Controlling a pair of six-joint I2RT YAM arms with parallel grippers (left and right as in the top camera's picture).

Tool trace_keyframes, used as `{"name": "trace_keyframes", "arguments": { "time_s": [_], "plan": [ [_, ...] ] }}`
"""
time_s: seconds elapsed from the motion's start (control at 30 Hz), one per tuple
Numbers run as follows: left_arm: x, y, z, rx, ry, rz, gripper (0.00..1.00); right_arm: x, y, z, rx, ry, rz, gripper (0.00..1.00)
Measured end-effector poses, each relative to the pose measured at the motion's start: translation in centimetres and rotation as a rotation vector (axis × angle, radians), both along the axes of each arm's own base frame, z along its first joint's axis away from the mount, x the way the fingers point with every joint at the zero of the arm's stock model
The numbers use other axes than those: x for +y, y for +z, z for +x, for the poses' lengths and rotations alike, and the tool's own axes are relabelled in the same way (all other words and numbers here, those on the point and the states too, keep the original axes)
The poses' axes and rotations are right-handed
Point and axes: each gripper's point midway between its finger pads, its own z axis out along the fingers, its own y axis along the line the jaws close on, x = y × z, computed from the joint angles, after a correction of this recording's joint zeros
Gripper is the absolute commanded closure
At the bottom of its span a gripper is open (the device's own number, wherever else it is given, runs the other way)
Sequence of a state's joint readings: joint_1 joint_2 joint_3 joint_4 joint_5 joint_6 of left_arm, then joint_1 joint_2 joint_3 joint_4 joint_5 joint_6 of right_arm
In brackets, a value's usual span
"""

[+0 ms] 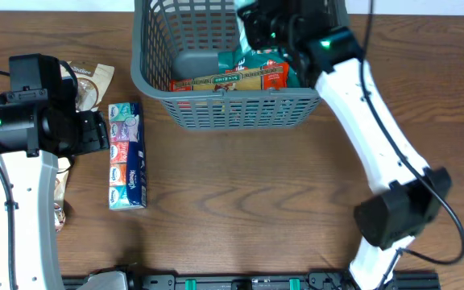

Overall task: Pack container
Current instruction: 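Carry the light-blue packet with the right gripper and drop it in the basket, then withdraw the right gripper to the right side of the basket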

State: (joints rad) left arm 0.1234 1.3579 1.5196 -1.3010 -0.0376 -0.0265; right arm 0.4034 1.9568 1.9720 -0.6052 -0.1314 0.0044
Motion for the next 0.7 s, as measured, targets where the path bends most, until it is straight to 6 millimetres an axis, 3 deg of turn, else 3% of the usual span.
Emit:
{"name": "trace_keyframes", "arguments": {
  "time_s": [0.23,0.4,0.43,0.47,0.5,0.53,0.57,0.7],
  "plan": [
    [0.0,0.0,0.0,0.000,0.000,0.000,0.23,-1.5,-6.9,-3.0,0.257,0.025,-0.145,0.99],
    [0.0,0.0,0.0,0.001,0.000,0.000,0.23,-3.0,-9.3,-5.2,0.367,0.068,-0.239,0.96],
    [0.0,0.0,0.0,0.000,0.000,0.000,0.23,-3.2,-9.4,-5.5,0.375,0.072,-0.254,0.80],
    [0.0,0.0,0.0,0.000,0.000,0.000,0.23,-3.4,-9.6,-5.6,0.382,0.072,-0.265,0.47],
    [0.0,0.0,0.0,0.000,0.000,0.000,0.18,-3.5,-9.6,-5.7,0.380,0.078,-0.275,0.21],
    [0.0,0.0,0.0,0.001,-0.002,0.000,0.15,-3.6,-9.6,-5.6,0.376,0.081,-0.282,0.06],
    [0.0,0.0,0.0,0.000,0.000,0.000,0.14,-3.6,-9.6,-5.6,0.373,0.083,-0.285,0.01],
    [0.0,0.0,0.0,0.000,0.002,-0.001,0.12,-3.6,-9.3,-5.3,0.351,0.091,-0.294,0.01]
  ]
}}
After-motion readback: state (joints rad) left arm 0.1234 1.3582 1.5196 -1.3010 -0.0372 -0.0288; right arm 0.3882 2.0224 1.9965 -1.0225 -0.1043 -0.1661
